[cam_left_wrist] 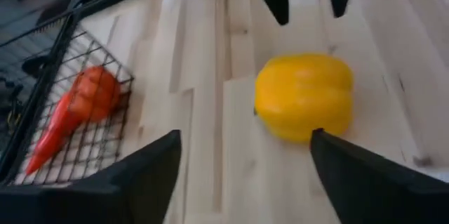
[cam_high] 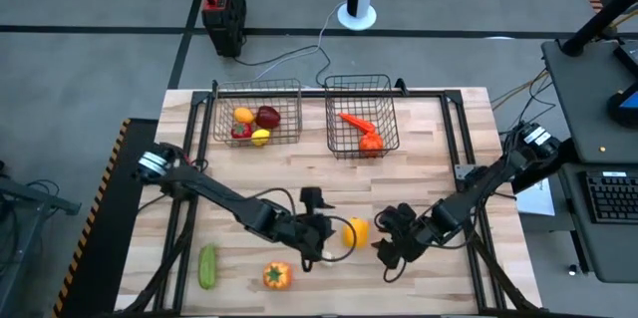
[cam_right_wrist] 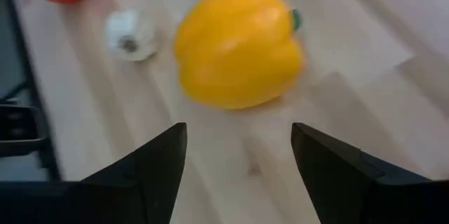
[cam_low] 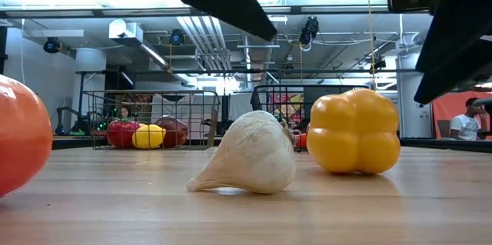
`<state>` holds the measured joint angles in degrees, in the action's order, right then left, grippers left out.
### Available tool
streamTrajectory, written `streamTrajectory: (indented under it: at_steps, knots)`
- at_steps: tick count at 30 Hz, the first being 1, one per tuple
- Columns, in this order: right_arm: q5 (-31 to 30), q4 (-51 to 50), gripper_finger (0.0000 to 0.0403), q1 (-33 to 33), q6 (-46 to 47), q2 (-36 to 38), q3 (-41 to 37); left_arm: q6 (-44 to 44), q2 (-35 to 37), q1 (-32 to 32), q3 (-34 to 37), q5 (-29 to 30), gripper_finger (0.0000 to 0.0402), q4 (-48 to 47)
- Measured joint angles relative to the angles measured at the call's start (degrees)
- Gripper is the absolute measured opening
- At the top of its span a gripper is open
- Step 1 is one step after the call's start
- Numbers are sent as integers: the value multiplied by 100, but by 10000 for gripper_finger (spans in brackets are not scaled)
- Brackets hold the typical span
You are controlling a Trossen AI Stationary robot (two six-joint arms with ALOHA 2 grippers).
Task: Sort produce into baskets
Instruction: Put the bell pepper into the black wire basket
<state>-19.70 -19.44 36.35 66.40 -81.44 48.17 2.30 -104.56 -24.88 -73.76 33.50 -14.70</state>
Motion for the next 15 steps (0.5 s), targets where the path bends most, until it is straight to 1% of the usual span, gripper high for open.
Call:
streamTrajectory:
  at_steps: [3,7,9,11,12,13,15]
  knots:
    - [-119,337,234,93,239,12,-162,-205,-244,28,0,37,241,445]
    - [-534,345,202,241,665,16,-332,-353,-392,82,-2,25,140,857]
    - [-638,346,180,313,869,16,-384,-350,-441,139,-2,-266,81,1014]
    - [-725,349,157,352,1002,18,-400,-336,-487,205,-2,-796,26,1152]
    - [-784,352,146,355,1046,19,-400,-334,-520,236,-3,-1062,14,1201]
    - [-872,359,136,361,1072,20,-400,-331,-559,254,-4,-1224,12,1221]
    - [-970,404,120,364,1185,20,-403,-332,-636,255,-4,-1267,18,1185]
